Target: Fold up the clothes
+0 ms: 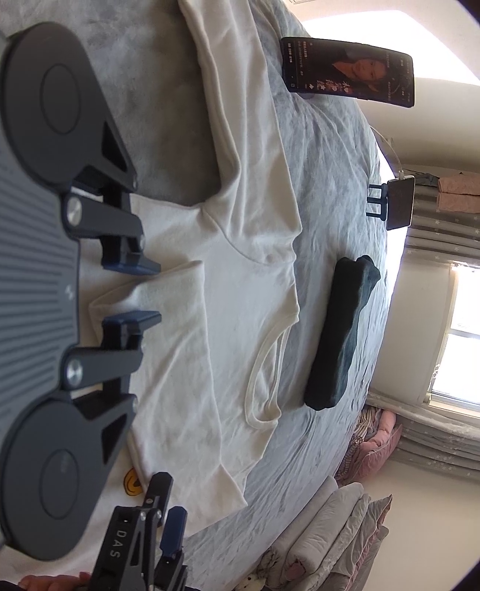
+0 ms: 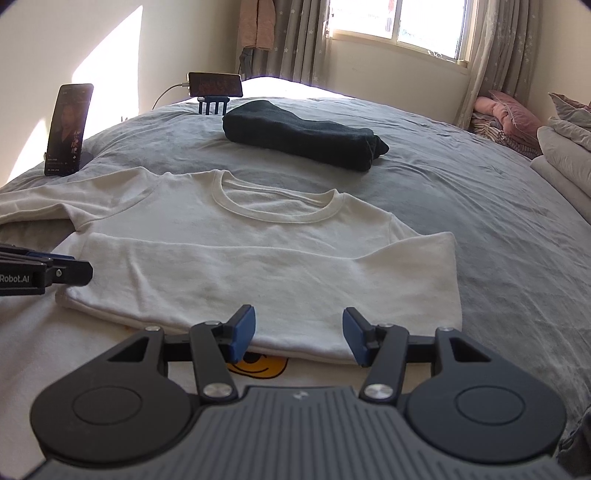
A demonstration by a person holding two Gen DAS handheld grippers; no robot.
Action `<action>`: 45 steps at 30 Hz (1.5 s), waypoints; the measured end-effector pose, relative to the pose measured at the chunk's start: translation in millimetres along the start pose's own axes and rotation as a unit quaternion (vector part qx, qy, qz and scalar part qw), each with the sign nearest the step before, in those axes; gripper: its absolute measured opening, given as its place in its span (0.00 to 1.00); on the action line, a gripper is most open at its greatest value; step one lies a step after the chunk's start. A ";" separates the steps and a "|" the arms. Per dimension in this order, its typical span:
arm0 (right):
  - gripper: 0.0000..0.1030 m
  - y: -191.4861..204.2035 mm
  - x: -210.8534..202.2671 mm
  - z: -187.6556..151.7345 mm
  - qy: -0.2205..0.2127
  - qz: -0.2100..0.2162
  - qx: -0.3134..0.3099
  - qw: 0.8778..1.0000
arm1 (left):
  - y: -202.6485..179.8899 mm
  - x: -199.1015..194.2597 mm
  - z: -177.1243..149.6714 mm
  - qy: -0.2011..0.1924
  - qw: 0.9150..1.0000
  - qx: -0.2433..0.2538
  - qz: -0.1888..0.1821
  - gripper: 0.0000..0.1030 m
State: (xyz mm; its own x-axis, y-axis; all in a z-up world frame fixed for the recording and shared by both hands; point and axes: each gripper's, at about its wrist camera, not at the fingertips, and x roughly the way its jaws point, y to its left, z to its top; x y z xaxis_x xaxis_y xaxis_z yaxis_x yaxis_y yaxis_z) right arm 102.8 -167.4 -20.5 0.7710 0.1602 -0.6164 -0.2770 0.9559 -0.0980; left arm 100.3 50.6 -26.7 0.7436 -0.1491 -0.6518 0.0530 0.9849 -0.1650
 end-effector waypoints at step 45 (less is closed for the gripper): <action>0.70 -50.8 -5.0 -17.1 0.023 -0.060 0.048 0.997 | -1.5 -4.2 -1.8 0.001 1.000 -0.010 0.017 0.22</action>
State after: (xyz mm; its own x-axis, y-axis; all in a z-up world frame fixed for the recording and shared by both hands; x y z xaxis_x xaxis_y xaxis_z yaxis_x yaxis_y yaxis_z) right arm 103.2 -221.0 -25.8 0.7679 0.0336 -0.6397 -0.1258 0.9871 -0.0992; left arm 95.9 49.6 -25.0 0.7438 -0.1160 -0.6583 0.0151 0.9875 -0.1570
